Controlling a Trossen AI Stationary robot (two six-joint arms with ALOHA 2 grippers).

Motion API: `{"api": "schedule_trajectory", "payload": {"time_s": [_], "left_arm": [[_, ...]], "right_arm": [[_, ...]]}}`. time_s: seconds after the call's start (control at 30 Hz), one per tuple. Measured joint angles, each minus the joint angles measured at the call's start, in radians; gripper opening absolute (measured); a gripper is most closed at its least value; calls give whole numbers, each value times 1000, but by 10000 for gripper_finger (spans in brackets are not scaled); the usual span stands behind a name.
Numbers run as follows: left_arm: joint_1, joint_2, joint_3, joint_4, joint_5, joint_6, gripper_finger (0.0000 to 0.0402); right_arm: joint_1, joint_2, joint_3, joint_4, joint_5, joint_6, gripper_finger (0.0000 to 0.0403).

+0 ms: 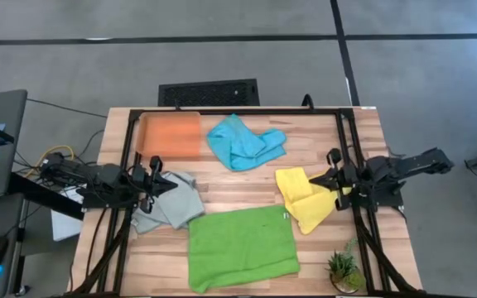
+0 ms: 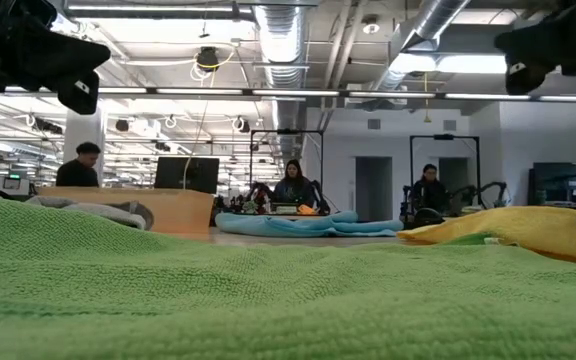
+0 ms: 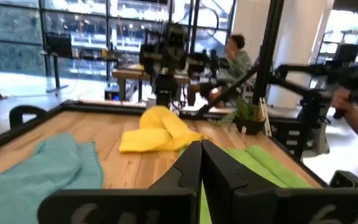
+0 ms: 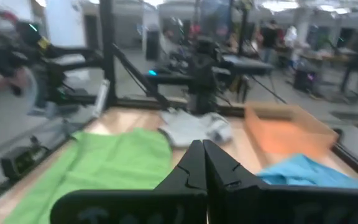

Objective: Fold microfiber towels
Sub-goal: Fold the blue microfiber cloth

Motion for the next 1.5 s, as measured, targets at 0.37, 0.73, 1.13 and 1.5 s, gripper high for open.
{"api": "schedule_trajectory", "payload": {"time_s": [0.37,0.73,1.13,1.5], "left_arm": [[0,222,236,-130,-100,65,0],[0,603,546,-369,-224,-7,0],[1,754,644,-494,-225,-179,0],[0,759,644,-457,-219,-165,0]], "right_arm": [[-68,327,328,-251,135,8,1],[-311,678,573,-493,40,44,1],[-471,931,597,-516,-94,-108,5],[-511,1099,597,-450,-90,-158,45]]}}
